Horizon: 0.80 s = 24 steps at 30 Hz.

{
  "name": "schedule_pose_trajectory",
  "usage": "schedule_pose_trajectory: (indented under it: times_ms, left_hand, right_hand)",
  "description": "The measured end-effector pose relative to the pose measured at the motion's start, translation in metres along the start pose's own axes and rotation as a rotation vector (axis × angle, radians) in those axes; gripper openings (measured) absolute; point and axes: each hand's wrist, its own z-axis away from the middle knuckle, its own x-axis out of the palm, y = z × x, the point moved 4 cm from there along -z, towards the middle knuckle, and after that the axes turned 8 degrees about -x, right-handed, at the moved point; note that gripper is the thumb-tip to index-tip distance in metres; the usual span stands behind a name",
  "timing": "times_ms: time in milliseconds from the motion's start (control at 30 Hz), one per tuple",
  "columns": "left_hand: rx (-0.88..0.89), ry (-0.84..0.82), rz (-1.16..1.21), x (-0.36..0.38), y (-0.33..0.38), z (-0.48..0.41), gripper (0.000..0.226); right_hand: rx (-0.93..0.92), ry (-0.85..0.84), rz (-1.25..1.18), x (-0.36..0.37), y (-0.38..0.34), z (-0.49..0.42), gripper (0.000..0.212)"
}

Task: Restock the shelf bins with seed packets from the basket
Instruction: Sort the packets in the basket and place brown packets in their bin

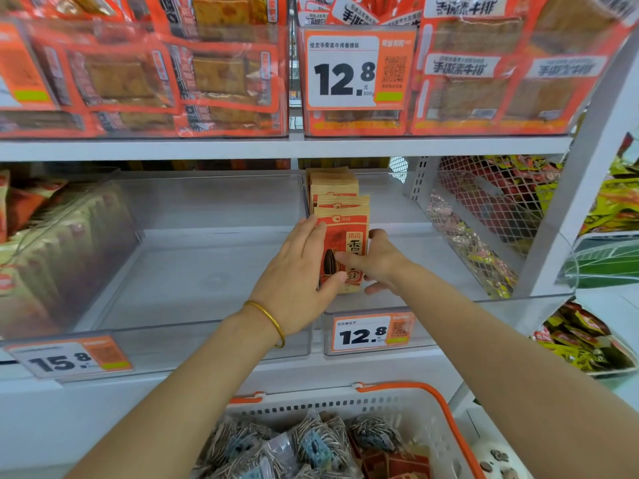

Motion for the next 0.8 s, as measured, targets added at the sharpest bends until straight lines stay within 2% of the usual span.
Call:
schedule_pose_trajectory:
  times_ms: [200, 567, 633, 700, 767, 800]
  left_hand:
    - [-0.001, -0.001, -0.002, 0.000, 0.000, 0.000, 0.075]
    - [0.010, 0.050, -0.013, -0.006, 0.005, 0.006, 0.073]
    - [0.089, 0.180, 0.004, -0.016, 0.013, 0.023, 0.064]
    - [0.200, 0.294, 0.080, -0.022, 0.026, 0.053, 0.052]
    - [0.305, 0.293, 0.100, -0.008, 0.032, 0.086, 0.039]
    - [0.330, 0.239, 0.089, 0.007, 0.031, 0.102, 0.034]
  right_hand:
    - [-0.067, 0.064, -0.022, -0.008, -0.007, 0.009, 0.081]
    - [-0.212, 0.144, -0.005, -0.020, -0.017, 0.029, 0.083]
    - [-0.273, 0.196, 0.024, -0.031, -0.021, 0.055, 0.076]
    - [-0.382, 0.266, 0.042, -0.046, -0.021, 0.097, 0.056]
    - [-0.450, 0.250, 0.024, -0.051, -0.011, 0.141, 0.033]
    - [-0.431, 0.193, 0.025, -0.048, 0.003, 0.153, 0.026]
